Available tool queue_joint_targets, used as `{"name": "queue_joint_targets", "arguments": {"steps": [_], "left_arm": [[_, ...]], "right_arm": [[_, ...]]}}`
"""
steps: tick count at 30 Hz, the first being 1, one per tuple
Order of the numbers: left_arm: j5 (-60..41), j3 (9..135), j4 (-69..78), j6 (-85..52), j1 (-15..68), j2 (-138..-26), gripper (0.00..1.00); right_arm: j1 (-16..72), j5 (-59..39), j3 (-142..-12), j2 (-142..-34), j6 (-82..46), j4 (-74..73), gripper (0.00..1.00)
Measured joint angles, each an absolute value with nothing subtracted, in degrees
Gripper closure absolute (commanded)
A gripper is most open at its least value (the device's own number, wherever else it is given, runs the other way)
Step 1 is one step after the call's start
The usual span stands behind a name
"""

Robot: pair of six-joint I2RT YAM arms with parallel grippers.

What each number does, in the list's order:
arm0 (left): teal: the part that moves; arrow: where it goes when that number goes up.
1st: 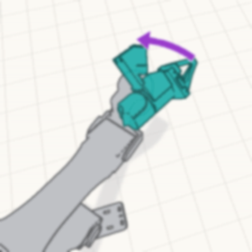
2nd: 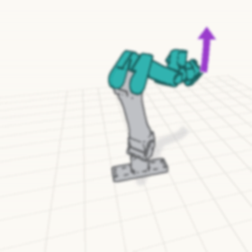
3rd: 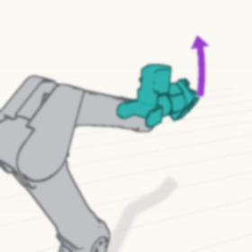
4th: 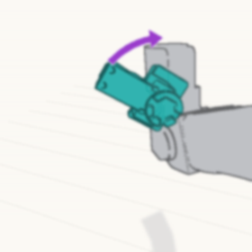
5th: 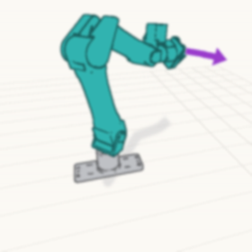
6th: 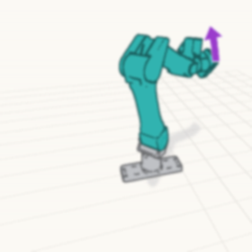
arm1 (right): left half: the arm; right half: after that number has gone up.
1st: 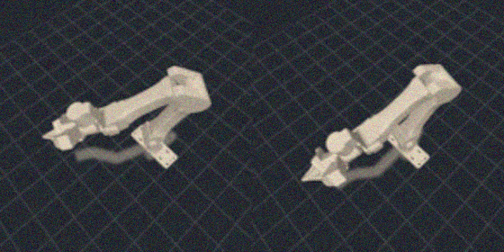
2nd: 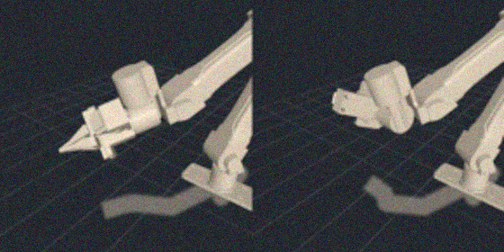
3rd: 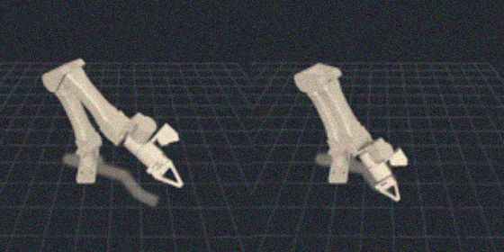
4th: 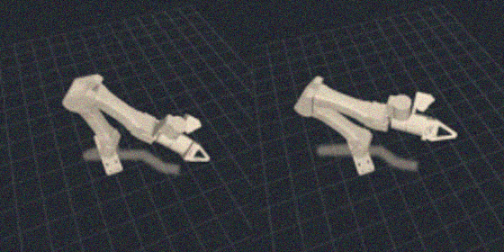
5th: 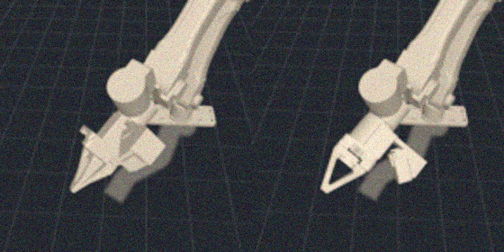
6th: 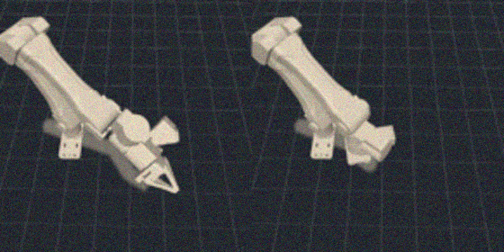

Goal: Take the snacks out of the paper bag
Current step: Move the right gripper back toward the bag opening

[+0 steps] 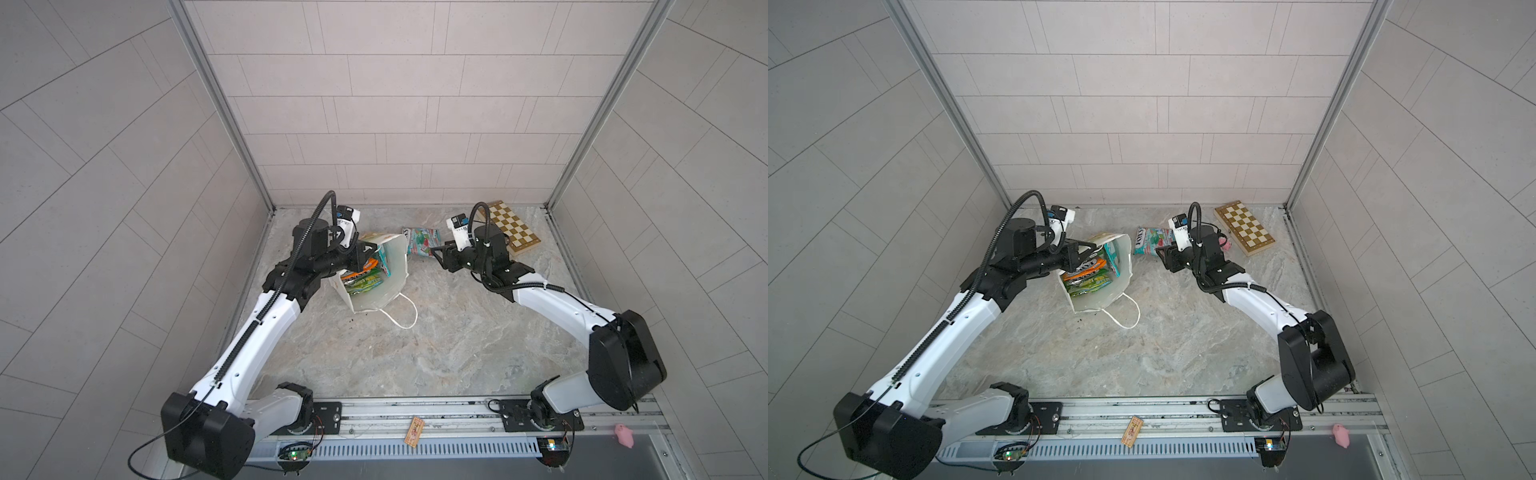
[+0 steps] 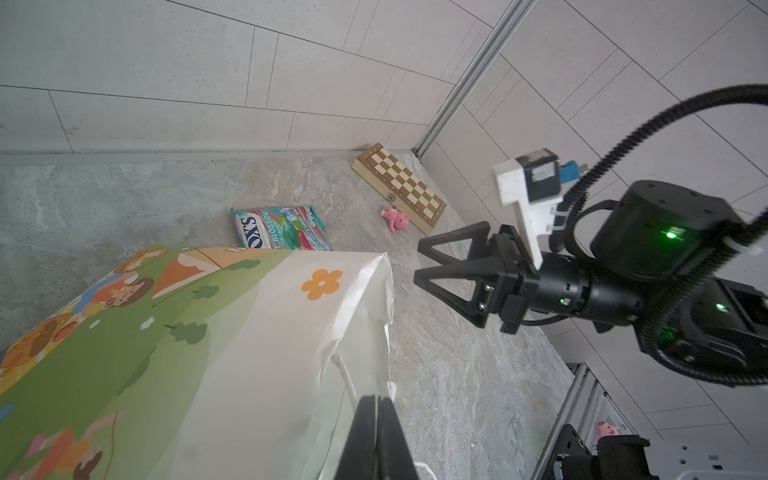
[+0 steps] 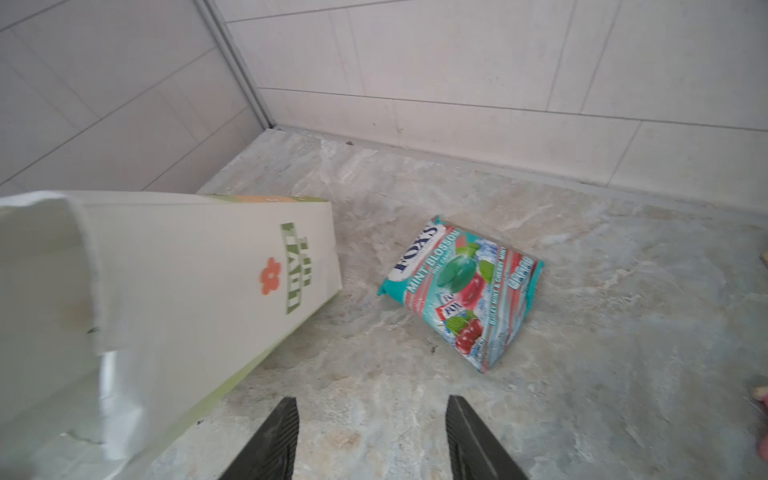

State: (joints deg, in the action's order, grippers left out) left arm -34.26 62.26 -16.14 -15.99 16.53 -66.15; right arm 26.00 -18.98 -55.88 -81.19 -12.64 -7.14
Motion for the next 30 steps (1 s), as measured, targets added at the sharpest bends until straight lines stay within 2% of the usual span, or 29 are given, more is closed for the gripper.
{"name": "queue_joint_targets", "arguments": {"steps": [6,11,19,30], "left_arm": [[-34.1,62.3,-16.1,-16.0,16.5,-66.2,1.0],[-33.6,62.3,-16.1,-16.0,16.5,-66.2,1.0],[-33.0,62.2,-16.1,-16.1,16.5,-66.2,1.0],[-32.2,62.2,-16.1,-16.2,16.5,-66.1,1.0]], "right_arm": [[34.9,-17.5,-55.5,-75.7,-11.5,-6.4,0.41],[41.1,-17.1,-55.5,-76.1,-10.8,-6.6,0.43],[47.3,-17.1,-58.9,-84.8,-9.9,-6.7,0.45],[48.0,-13.5,-65.3,-97.1,-8.6,-5.3,0.48]]}}
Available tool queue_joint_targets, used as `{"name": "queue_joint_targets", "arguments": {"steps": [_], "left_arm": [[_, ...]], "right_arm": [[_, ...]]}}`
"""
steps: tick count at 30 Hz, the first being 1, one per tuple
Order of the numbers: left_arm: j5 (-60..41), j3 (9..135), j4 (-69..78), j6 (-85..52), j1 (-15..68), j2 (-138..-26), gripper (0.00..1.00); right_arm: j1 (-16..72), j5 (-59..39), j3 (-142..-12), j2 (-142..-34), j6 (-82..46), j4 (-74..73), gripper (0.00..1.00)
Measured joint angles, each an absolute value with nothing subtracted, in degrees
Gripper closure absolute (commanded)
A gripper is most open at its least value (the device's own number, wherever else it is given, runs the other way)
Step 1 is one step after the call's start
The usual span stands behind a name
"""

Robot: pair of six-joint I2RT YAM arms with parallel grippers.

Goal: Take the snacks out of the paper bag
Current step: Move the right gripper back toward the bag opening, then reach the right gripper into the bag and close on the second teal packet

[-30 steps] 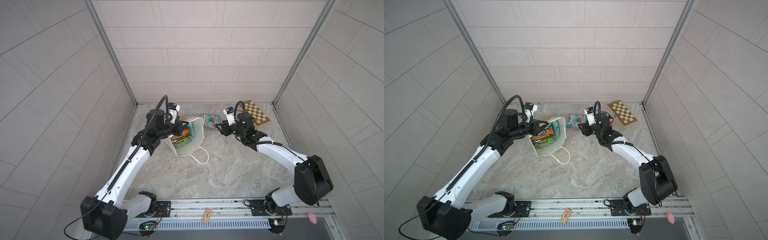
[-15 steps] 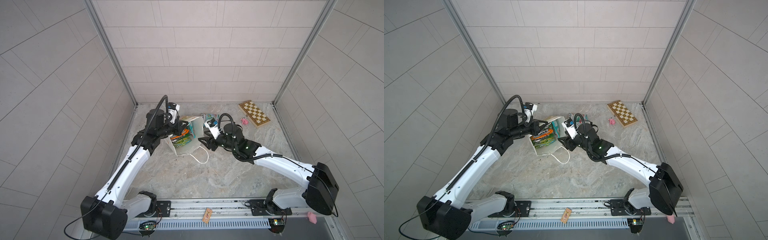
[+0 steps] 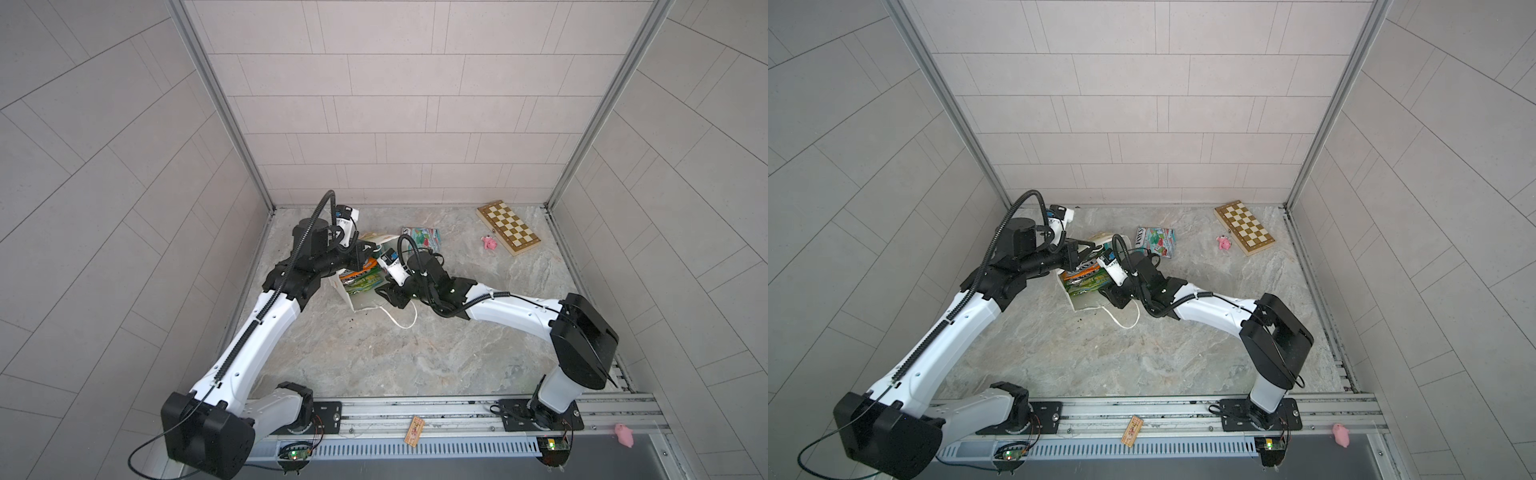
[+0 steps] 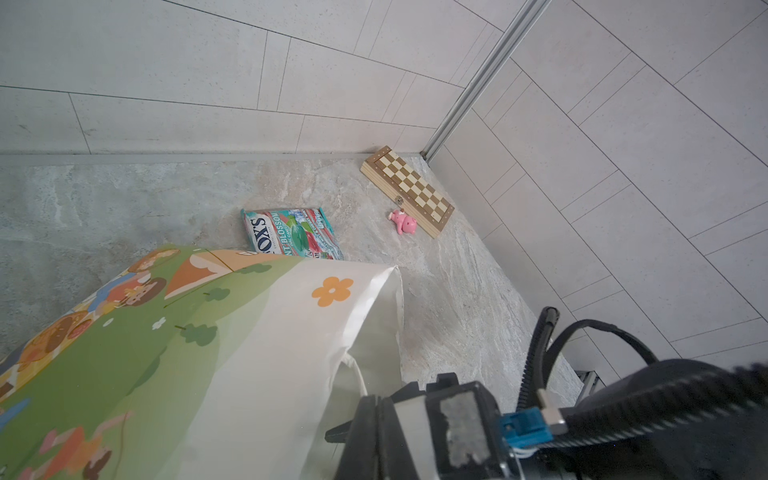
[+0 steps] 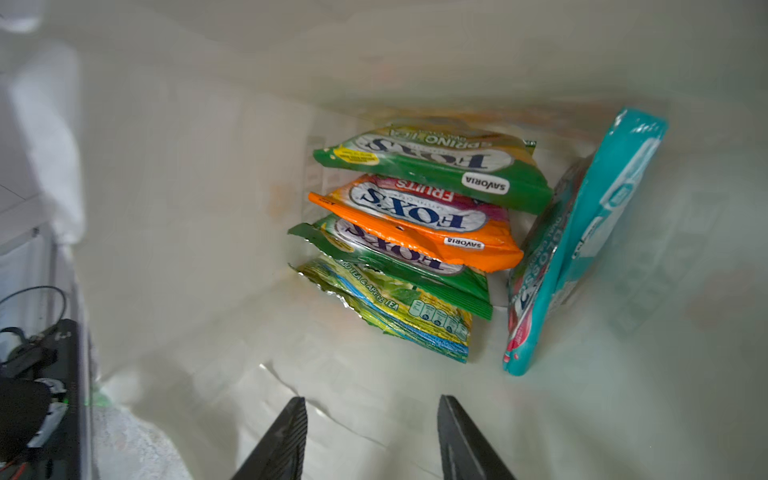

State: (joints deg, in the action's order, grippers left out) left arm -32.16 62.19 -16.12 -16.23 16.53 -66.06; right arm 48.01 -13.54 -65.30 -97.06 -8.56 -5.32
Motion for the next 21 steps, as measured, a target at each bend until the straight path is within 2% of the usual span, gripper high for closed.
{"name": "queue_joint_targets", "arguments": {"steps": [13,21], "left_arm": [[-29.2,60.0,-13.2,-18.2,16.5,-62.5,1.0],[-30.1,58.7,-9.6,-22.1,16.5,-62.8,1.0]], "right_arm": [[47.9,2.1,-67.9,-100.1,-3.9,0.9,0.5],[48.0,4.9,-70.1,-102.8,-4.0,0.7,0.57]]}}
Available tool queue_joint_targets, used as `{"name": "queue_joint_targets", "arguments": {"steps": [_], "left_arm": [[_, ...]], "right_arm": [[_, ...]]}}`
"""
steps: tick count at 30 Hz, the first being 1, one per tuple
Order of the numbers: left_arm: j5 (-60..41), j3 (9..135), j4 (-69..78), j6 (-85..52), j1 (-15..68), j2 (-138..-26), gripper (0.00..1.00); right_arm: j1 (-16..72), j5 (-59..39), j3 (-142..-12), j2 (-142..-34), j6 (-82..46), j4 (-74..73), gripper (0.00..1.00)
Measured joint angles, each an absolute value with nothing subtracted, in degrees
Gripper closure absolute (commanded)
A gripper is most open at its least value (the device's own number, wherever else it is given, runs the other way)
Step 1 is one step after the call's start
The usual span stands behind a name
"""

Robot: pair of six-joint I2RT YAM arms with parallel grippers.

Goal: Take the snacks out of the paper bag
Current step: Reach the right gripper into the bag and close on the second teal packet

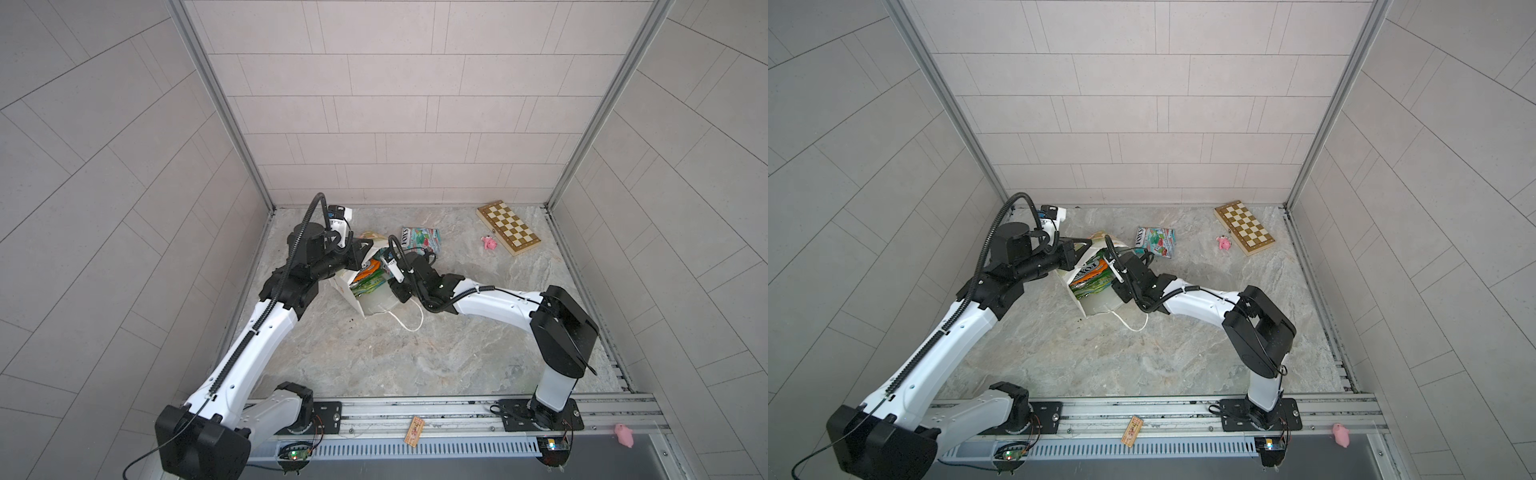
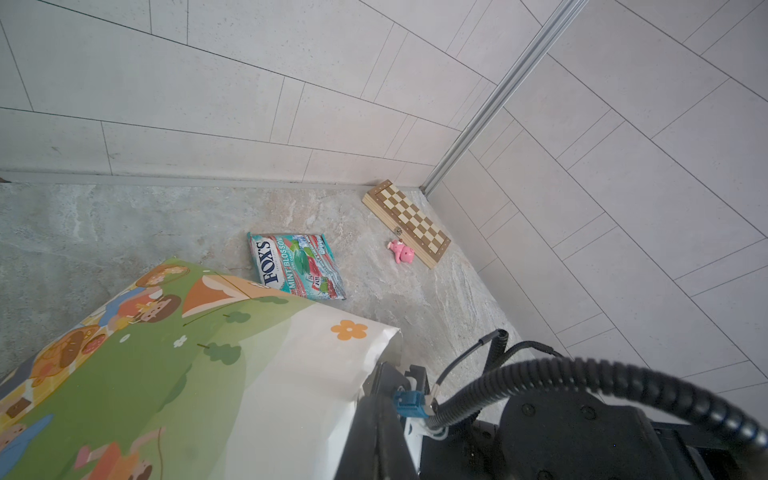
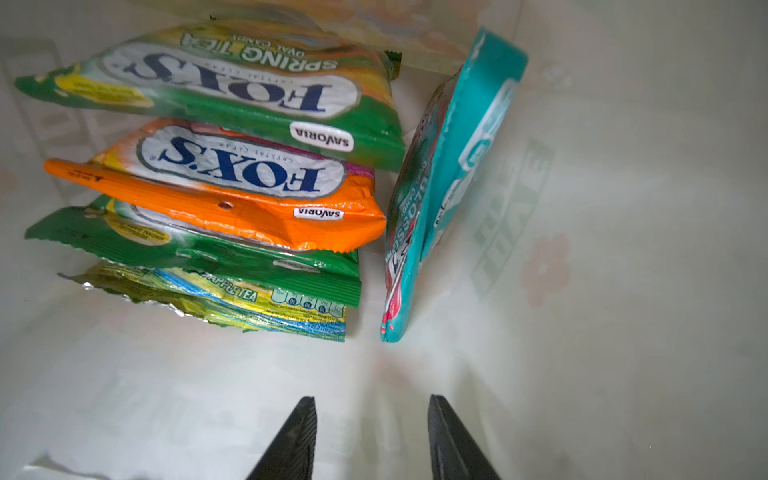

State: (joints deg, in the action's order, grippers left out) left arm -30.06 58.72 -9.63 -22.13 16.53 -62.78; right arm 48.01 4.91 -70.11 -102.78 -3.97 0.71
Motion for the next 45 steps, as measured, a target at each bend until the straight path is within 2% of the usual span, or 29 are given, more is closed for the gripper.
{"name": "queue_joint_targets", "arguments": {"steps": [22,33,40,42,45], "left_arm": [[-30.4,57.8,-6.6,-25.7,16.5,-63.0,1.0],[-30.8,57.8,-6.3,-25.7,16.5,-63.0,1.0],[-30.8,57.8,-6.2,-25.7,16.5,-63.0,1.0],[-30.8,57.8,-6.2,-25.7,16.5,-63.0,1.0],[-30.8,57.8,-6.2,-25.7,16.5,-63.0,1.0]], "right_arm": [[49.7,16.6,-77.0,-112.8,-8.4,-6.4,0.63],[49.6,20.1,-80.5,-116.1,-8.8,-6.2,0.56],[48.9,20.2,-82.6,-118.6,-8.8,-6.0,0.56],[48.7,20.1,-83.5,-119.3,-8.6,-5.7,0.59],[48.4,19.3,-84.8,-119.8,-8.3,-5.1,0.69]]}}
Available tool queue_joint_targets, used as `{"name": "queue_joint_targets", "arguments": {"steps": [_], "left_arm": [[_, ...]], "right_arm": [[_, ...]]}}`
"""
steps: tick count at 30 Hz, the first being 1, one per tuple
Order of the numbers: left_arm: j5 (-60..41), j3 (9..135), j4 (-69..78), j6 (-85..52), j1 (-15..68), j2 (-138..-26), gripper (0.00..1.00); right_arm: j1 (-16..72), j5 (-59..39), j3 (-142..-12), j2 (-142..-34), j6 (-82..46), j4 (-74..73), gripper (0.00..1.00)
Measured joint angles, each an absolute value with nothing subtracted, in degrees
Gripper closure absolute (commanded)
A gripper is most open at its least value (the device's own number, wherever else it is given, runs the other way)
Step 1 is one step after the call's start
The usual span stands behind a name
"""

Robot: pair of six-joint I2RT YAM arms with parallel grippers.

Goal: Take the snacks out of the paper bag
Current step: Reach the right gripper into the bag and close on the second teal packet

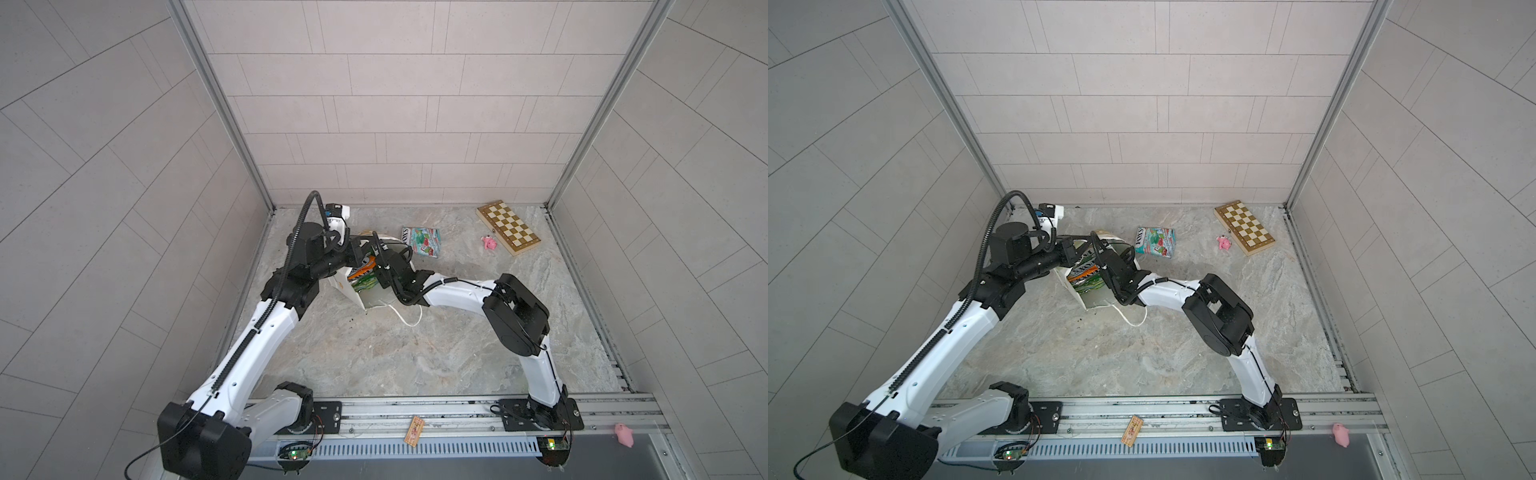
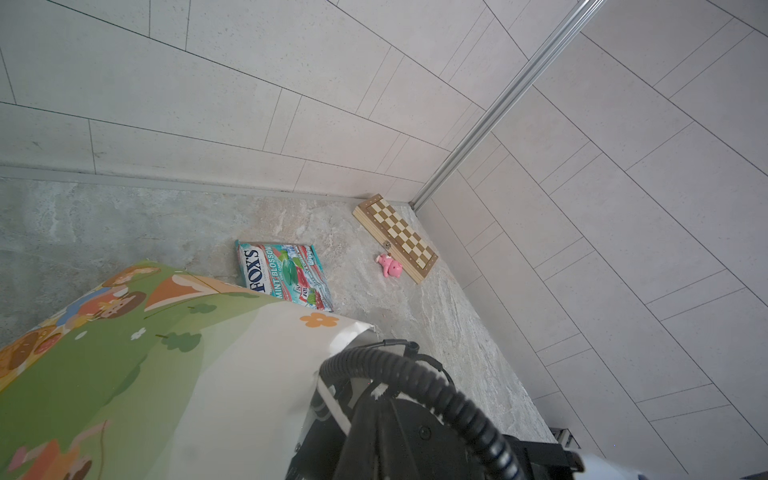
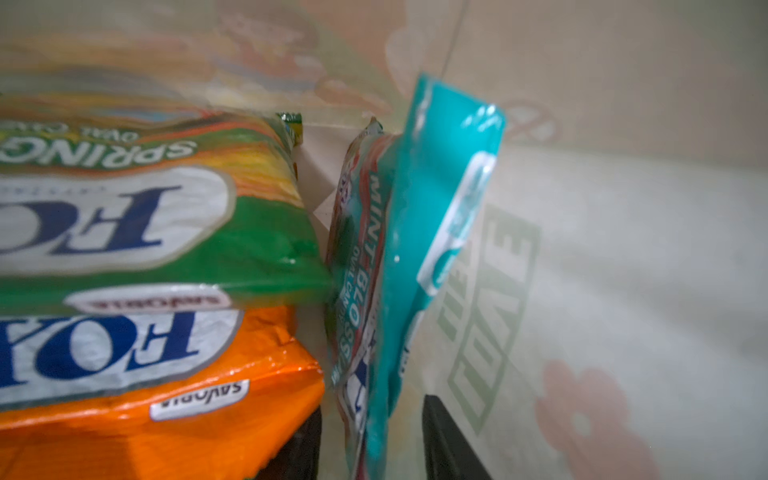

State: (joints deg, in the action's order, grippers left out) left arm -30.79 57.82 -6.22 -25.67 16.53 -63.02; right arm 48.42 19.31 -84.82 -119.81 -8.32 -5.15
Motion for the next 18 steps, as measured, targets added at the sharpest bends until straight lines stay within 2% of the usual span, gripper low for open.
{"name": "queue_joint_targets", "arguments": {"steps": [7,18], "left_arm": [[-30.3,57.8,-6.3,-25.6,16.5,-63.1,1.0],[-29.0,57.8,-6.4,-25.5,16.5,-63.2,1.0]], "right_arm": [[47.8,16.1,-86.4,-120.5,-7.5,-3.4,0.99],[47.4,9.9,-81.6,-117.1,-6.6,-5.1,1.0]]}}
